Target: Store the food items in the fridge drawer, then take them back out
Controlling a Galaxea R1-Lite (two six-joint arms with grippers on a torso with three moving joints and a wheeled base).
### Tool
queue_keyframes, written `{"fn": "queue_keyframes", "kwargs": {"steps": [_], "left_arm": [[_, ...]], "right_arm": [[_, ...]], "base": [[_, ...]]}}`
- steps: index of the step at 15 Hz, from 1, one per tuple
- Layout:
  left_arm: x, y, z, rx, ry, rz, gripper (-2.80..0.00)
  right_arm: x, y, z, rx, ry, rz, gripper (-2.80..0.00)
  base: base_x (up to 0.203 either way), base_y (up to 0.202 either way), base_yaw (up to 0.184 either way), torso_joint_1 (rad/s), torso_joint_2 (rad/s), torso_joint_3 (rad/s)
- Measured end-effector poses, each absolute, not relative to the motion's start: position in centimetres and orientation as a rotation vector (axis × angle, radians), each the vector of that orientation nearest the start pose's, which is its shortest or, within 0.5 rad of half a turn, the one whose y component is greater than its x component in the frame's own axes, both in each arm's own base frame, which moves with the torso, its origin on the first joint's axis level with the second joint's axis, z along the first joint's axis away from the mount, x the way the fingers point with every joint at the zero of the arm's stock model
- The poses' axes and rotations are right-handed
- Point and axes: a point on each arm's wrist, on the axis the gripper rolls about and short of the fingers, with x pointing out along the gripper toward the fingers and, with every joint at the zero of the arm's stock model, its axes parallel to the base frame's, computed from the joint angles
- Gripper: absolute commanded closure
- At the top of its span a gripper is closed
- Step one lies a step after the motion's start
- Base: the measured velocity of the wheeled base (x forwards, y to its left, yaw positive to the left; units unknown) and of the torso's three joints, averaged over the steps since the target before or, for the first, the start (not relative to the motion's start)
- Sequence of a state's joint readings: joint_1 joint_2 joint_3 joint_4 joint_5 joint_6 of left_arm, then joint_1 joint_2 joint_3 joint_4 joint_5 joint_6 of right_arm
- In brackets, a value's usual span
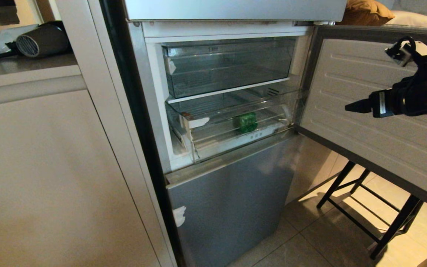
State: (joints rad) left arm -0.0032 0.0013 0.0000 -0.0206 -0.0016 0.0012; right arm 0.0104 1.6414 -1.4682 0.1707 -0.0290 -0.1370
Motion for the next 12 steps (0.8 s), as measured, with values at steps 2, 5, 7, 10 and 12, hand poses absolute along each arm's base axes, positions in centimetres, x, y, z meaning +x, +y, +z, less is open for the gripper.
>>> {"fn": "queue_keyframes", "kwargs": {"steps": [2, 5, 7, 10, 12], "left_arm": [[-2.3, 0.0, 7.8, 0.001, -0.020, -0.005, 0.00], [-2.3, 0.0, 7.8, 0.001, -0.020, -0.005, 0.00], [-2.3, 0.0, 7.8, 0.001, -0.019, -0.005, 0.00], [-2.3, 0.0, 7.8, 0.001, -0.019, -0.005, 0.00], [-2.3, 0.0, 7.8, 0.001, -0.020, -0.005, 0.00]], "right_arm": [[29.9, -0.9, 31.0, -0.135, 0.337, -0.034, -2.80], [29.5, -1.9, 30.9, -0.130, 0.333, -0.066, -2.80], [29.4, -2.3, 31.0, -0.127, 0.329, -0.080, -2.80], [29.4, -2.5, 31.1, -0.126, 0.314, -0.092, -2.80], [29.4, -2.3, 30.8, -0.125, 0.320, -0.084, -2.80]], "base": [[0.000, 0.000, 0.000, 0.000, 0.00, 0.000], [0.000, 0.000, 0.000, 0.000, 0.00, 0.000], [0.000, 0.000, 0.000, 0.000, 0.00, 0.000], [0.000, 0.000, 0.000, 0.000, 0.00, 0.000], [0.000, 0.000, 0.000, 0.000, 0.00, 0.000]]}}
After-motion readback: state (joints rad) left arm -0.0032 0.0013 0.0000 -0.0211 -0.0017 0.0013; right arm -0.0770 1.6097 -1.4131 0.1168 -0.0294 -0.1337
